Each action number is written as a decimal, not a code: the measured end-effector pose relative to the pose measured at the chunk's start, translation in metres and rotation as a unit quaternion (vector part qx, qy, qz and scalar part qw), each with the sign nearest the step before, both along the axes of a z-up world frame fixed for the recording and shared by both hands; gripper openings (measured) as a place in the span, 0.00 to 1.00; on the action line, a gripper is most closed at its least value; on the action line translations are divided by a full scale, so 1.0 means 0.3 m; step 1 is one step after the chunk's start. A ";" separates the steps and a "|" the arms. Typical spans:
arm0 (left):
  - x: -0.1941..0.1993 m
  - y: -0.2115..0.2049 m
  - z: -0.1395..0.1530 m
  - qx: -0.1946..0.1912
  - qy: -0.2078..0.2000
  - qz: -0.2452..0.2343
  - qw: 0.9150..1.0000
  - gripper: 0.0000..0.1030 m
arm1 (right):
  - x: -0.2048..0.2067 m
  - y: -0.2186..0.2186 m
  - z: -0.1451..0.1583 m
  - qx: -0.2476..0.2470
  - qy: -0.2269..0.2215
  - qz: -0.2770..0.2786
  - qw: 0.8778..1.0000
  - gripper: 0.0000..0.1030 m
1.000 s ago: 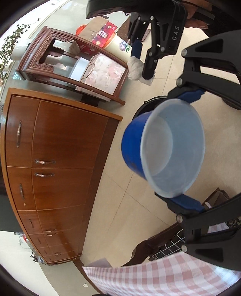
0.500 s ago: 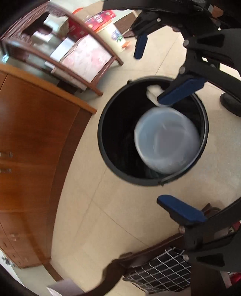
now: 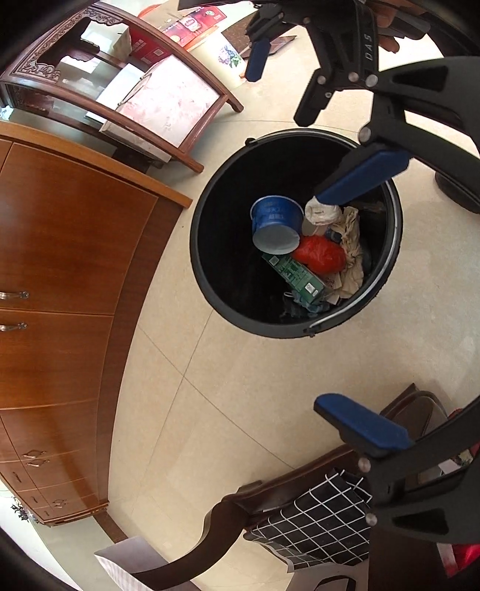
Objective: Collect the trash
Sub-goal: 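Open both grippers to drop cloth and cup into the bin, then move both tools back toward the table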
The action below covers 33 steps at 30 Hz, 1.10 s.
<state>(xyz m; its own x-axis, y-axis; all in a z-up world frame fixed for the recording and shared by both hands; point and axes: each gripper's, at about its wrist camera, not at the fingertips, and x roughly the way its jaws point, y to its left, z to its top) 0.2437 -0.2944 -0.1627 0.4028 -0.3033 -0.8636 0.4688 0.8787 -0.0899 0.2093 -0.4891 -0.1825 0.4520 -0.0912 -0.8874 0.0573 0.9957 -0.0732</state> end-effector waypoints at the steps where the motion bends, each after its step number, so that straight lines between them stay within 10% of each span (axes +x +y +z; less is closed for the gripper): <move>1: 0.007 0.007 -0.003 0.001 -0.001 0.001 1.000 0.99 | 0.002 -0.001 0.003 0.001 -0.002 -0.002 1.000 1.00; 33: -0.260 0.181 0.335 -0.048 -0.087 0.033 0.994 1.00 | -0.304 0.127 0.443 -0.014 -0.171 -0.097 0.980 1.00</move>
<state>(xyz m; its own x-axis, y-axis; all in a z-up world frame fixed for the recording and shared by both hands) 0.1656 -0.2400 -0.0623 0.5655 -0.3494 -0.7471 0.4270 0.8990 -0.0973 0.1183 -0.4508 -0.0495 0.6948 -0.2266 -0.6826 0.2704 0.9617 -0.0440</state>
